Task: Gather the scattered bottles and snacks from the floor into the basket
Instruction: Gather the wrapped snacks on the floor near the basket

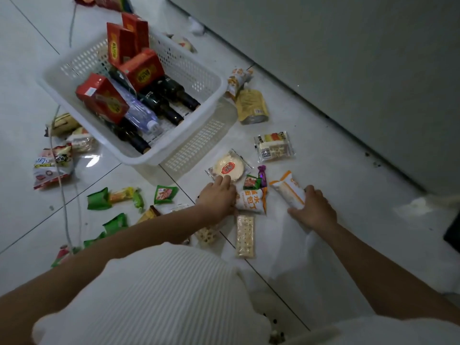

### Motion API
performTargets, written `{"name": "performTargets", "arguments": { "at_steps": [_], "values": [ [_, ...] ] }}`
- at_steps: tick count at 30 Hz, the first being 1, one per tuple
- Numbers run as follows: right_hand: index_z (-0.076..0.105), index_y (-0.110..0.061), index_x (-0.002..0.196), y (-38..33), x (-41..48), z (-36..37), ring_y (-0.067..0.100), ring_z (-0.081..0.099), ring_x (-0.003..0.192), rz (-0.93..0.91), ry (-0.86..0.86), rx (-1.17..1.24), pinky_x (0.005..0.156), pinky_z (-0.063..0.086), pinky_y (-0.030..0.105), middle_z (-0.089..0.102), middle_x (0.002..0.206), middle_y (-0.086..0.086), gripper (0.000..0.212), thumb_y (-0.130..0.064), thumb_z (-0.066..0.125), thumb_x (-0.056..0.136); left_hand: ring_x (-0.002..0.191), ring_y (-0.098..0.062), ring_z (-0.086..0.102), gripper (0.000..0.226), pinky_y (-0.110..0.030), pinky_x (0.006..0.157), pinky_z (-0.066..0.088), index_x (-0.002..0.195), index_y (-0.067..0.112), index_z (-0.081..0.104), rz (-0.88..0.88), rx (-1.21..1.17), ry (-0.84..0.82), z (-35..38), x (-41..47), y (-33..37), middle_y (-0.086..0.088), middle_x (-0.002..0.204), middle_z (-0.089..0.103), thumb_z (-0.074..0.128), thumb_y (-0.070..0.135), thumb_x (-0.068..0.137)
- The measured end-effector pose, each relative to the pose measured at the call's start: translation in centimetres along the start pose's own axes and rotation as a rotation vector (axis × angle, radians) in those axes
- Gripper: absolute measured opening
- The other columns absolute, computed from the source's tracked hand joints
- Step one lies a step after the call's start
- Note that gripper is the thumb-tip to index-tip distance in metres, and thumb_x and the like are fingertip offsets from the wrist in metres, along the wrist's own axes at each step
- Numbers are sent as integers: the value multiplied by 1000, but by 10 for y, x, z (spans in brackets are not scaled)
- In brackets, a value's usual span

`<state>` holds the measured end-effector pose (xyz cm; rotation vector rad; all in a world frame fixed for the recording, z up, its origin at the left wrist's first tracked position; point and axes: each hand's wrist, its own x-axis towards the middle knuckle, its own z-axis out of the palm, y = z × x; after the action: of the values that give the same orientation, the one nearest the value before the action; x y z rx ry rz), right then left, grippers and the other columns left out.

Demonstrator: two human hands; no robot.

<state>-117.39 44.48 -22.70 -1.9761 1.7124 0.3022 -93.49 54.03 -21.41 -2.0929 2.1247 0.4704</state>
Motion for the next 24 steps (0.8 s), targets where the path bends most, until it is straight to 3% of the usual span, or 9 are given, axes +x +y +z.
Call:
{"name": "performTargets", "arguments": {
  "at_steps": [4,9,13,16,20,22,24],
  "values": [
    [42,-7,112,-10,-6,-19,36,59,103,55,35,47,76,43,36,60,115,19,53,-49,58,85,110,-24,47,50,-36,90,40,123,12,44,-53,-112,130,-18,-9,-14,-9,123,50,51,50,90],
    [44,-10,110,-61,1,-61,35,63,93,-85,205,-19,72,45,35,64,108,17,53,-56,54,85,92,-26,53,47,-35,75,39,113,9,50,-85,-164,432,-69,-21,-51,-10,106,56,54,49,89],
    [45,-10,114,-131,7,-95,37,62,96,-277,274,-23,71,43,35,64,108,20,56,-55,56,83,86,-29,55,46,-39,68,43,111,7,50,-377,-186,622,-110,-38,-93,-13,101,56,54,47,89],
    [39,-13,129,-193,12,-112,35,59,104,-403,215,-48,75,42,35,60,118,16,67,-59,55,83,94,-32,57,49,-38,66,40,116,7,45,-662,-193,596,-129,-47,-125,-14,109,56,53,48,90],
    [24,-14,142,-266,23,-114,34,54,114,-514,21,186,79,50,38,49,135,13,79,-59,54,84,105,-35,54,58,-37,69,37,126,7,39,-754,-209,519,-128,-51,-159,-18,118,55,48,53,91],
    [7,-18,150,-286,25,-108,32,39,133,-525,-109,332,98,45,43,30,151,12,86,-58,49,87,118,-37,46,76,-44,85,40,144,7,22,-778,-217,436,-120,-50,-169,-21,133,46,42,59,92],
    [-2,-19,151,-287,27,-99,30,19,143,-544,-159,339,112,26,43,12,158,12,85,-58,44,90,137,-36,25,88,-50,108,25,152,12,-1,-784,-255,349,-111,-51,-171,-19,152,23,35,64,91]
  ]
}}
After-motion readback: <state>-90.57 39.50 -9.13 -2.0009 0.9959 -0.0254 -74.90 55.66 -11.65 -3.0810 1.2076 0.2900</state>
